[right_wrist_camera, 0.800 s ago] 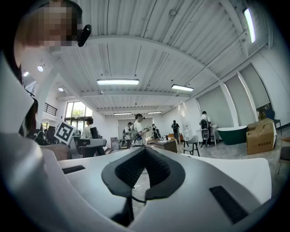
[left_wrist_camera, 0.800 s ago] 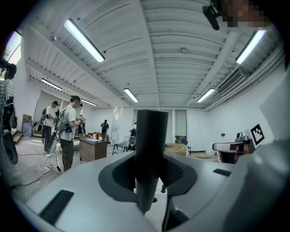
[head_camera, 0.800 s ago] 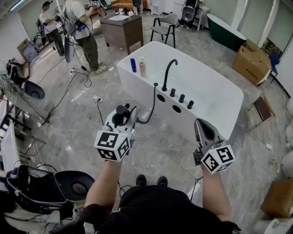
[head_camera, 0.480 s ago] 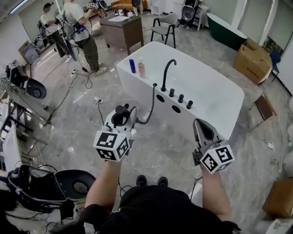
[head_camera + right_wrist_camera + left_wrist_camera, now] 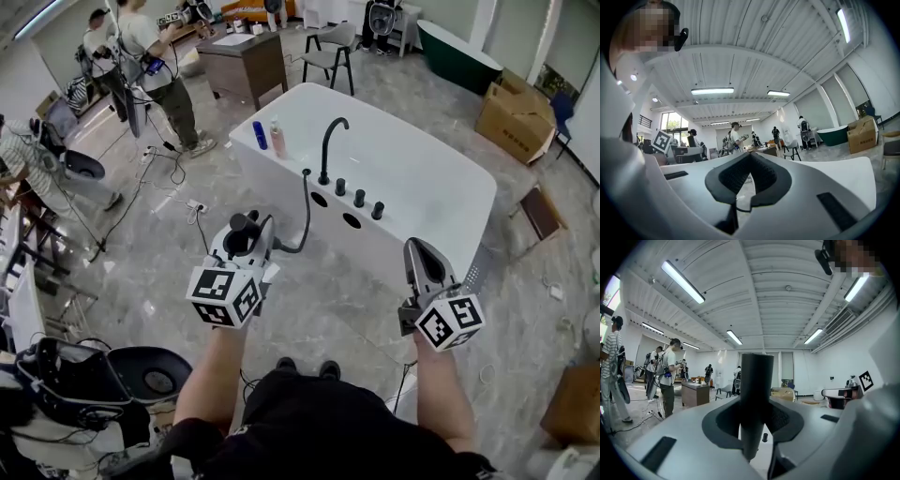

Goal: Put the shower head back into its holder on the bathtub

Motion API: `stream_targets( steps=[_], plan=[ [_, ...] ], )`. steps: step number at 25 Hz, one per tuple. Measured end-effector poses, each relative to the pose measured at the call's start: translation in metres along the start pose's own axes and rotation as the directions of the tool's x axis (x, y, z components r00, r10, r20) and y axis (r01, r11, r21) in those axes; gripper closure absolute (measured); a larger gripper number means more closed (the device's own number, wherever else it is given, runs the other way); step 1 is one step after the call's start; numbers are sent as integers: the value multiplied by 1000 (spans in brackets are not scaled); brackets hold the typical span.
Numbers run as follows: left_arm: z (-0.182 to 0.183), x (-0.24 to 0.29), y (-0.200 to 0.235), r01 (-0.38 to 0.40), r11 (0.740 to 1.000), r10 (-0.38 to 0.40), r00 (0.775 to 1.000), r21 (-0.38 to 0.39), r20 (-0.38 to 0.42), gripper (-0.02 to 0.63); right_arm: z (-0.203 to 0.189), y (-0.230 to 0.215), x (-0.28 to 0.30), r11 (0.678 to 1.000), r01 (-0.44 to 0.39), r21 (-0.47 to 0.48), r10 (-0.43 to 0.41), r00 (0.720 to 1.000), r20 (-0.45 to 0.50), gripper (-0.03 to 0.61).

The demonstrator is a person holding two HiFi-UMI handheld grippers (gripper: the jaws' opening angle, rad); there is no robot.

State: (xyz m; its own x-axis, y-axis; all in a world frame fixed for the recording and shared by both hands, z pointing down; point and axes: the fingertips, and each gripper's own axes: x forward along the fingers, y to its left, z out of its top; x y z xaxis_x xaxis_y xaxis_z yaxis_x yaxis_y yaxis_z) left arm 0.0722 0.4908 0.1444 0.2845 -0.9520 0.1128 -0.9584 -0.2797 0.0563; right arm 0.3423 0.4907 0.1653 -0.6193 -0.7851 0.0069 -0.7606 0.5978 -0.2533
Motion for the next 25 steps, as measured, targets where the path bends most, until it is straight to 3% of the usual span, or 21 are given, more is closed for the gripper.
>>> stream_targets(
  steps=[9,17,25],
  plan=[
    [-2,15,-9,-9,1000,9,1000,-2,14,488,-19,0,5,996,-69,52,71,996,-51,565],
    [-5,75,40,2,1000,-1,999,-18,47,489,-52,-11,76,995,-88,53,94,986,-135,565],
    [-3,169,139,53,998,-50,997,-42,60,491,-67,-20,219,996,-78,45,86,975,-206,565]
  ],
)
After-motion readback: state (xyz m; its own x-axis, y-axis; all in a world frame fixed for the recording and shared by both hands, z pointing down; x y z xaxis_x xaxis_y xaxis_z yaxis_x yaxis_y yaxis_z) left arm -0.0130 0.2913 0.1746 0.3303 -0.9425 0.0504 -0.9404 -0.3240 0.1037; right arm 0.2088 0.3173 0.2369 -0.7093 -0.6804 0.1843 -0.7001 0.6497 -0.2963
